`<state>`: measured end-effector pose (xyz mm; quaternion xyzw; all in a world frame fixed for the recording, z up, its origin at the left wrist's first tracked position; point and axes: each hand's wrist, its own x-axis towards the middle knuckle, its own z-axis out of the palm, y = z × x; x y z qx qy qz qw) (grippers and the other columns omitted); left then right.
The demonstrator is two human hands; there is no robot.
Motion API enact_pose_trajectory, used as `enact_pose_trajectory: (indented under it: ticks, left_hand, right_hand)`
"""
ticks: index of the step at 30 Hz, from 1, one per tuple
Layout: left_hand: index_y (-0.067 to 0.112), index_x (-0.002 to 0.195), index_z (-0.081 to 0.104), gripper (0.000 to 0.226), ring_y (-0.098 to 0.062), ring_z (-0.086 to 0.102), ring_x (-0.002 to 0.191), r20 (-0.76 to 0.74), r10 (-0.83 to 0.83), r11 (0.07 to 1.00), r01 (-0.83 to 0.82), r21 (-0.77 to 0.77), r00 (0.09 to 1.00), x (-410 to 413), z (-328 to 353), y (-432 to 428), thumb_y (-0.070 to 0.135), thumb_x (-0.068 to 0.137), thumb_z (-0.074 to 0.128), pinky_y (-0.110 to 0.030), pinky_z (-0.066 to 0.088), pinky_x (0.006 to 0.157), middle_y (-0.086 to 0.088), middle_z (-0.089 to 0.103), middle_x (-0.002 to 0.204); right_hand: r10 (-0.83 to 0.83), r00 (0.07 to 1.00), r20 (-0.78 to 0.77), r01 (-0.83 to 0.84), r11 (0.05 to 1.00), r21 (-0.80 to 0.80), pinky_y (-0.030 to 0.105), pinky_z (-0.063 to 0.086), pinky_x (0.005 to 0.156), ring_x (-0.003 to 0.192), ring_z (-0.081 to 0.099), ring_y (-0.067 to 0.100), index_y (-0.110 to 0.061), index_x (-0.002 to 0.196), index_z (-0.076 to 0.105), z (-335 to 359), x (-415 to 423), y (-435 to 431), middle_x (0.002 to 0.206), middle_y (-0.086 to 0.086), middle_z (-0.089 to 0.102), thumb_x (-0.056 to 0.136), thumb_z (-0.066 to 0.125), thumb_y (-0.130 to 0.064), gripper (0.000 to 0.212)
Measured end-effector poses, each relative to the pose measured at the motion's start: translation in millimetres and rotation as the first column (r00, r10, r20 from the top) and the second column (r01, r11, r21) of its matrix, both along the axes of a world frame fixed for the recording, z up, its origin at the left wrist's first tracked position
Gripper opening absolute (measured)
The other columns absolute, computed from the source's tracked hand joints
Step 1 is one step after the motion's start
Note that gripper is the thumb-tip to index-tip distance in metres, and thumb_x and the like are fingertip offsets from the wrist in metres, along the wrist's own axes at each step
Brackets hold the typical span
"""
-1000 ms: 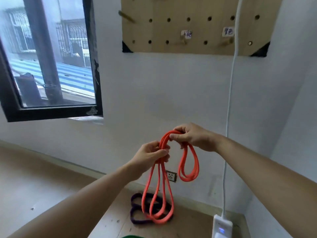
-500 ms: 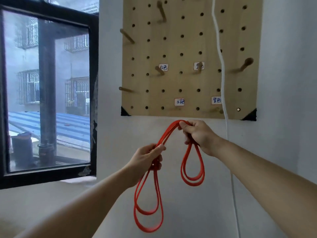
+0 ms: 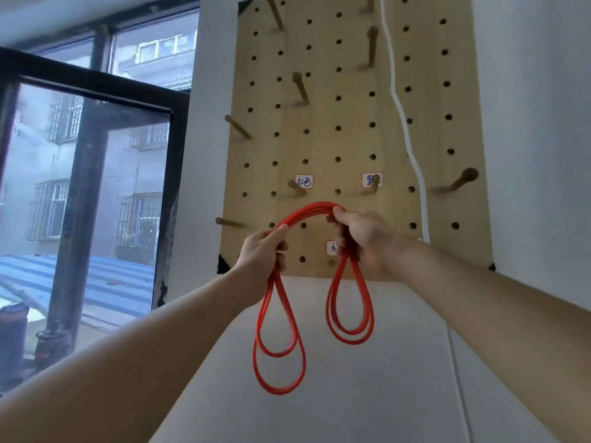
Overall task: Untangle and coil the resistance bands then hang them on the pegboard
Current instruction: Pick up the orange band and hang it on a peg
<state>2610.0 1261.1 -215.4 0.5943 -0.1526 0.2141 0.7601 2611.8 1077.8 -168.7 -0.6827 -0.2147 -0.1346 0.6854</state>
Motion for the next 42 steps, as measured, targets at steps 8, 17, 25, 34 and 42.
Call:
enact_pose_trajectory:
  ticks: [8, 17, 25, 34, 42]
  left_hand:
    - [0.008, 0.091, 0.063, 0.012, -0.011, 0.045, 0.050, 0.106, 0.030, 0.988, -0.013, -0.154, 0.994, 23, 66, 11, 0.013, 0.096, 0.054, -0.026, 0.041, 0.051, -0.002, 0.058, 0.069]
    - [0.004, 0.103, 0.071, 0.011, -0.013, 0.055, 0.059, 0.158, 0.207, 0.978, -0.200, -0.058, 0.965, 68, 108, 14, 0.012, 0.097, 0.065, -0.034, 0.061, 0.079, -0.006, 0.062, 0.077]
    - [0.015, 0.086, 0.077, 0.012, -0.022, 0.063, 0.065, 0.102, 0.260, 0.961, -0.268, 0.069, 0.960, 122, 95, 5, 0.018, 0.095, 0.069, -0.048, 0.062, 0.087, -0.006, 0.067, 0.070]
    - [0.020, 0.098, 0.075, 0.017, -0.015, 0.063, 0.072, 0.134, 0.379, 0.858, -0.402, 0.321, 0.916, 104, 59, 0, 0.026, 0.098, 0.060, -0.030, 0.053, 0.068, -0.002, 0.074, 0.083]
    - [0.036, 0.085, 0.053, 0.021, 0.001, 0.048, 0.066, 0.252, 0.441, 0.727, -0.507, 0.463, 0.862, 24, 29, -5, 0.020, 0.097, 0.060, -0.016, 0.039, 0.055, 0.015, 0.055, 0.083]
  right_hand:
    - [0.120, 0.993, 0.018, -0.120, 0.962, 0.245, 0.030, 0.042, 0.050, 0.051, 0.038, 0.015, -0.009, 0.085, 0.061, 50, 23, 40, 0.063, 0.000, 0.040, 0.105, 0.040, -0.019, 0.031]
    - [-0.050, 0.995, 0.089, 0.028, 0.972, 0.233, 0.035, 0.051, 0.056, 0.051, 0.049, 0.019, -0.004, 0.086, 0.062, 59, 66, 64, 0.065, 0.006, 0.052, 0.105, 0.047, -0.013, 0.026]
    - [-0.243, 0.956, 0.163, 0.265, 0.955, -0.133, 0.024, 0.041, 0.053, 0.059, 0.054, 0.017, -0.013, 0.070, 0.056, 34, 106, 57, 0.069, 0.005, 0.060, 0.100, 0.057, -0.020, 0.031]
    - [-0.324, 0.903, 0.282, 0.411, 0.841, -0.351, 0.030, 0.052, 0.059, 0.085, 0.067, 0.025, -0.016, 0.091, 0.066, 11, 98, 19, 0.087, 0.002, 0.066, 0.098, 0.057, -0.047, 0.034]
    - [-0.349, 0.789, 0.506, 0.566, 0.733, -0.376, 0.032, 0.053, 0.083, 0.090, 0.065, 0.015, -0.016, 0.101, 0.064, -17, 26, -9, 0.096, -0.005, 0.065, 0.098, 0.062, -0.037, 0.020]
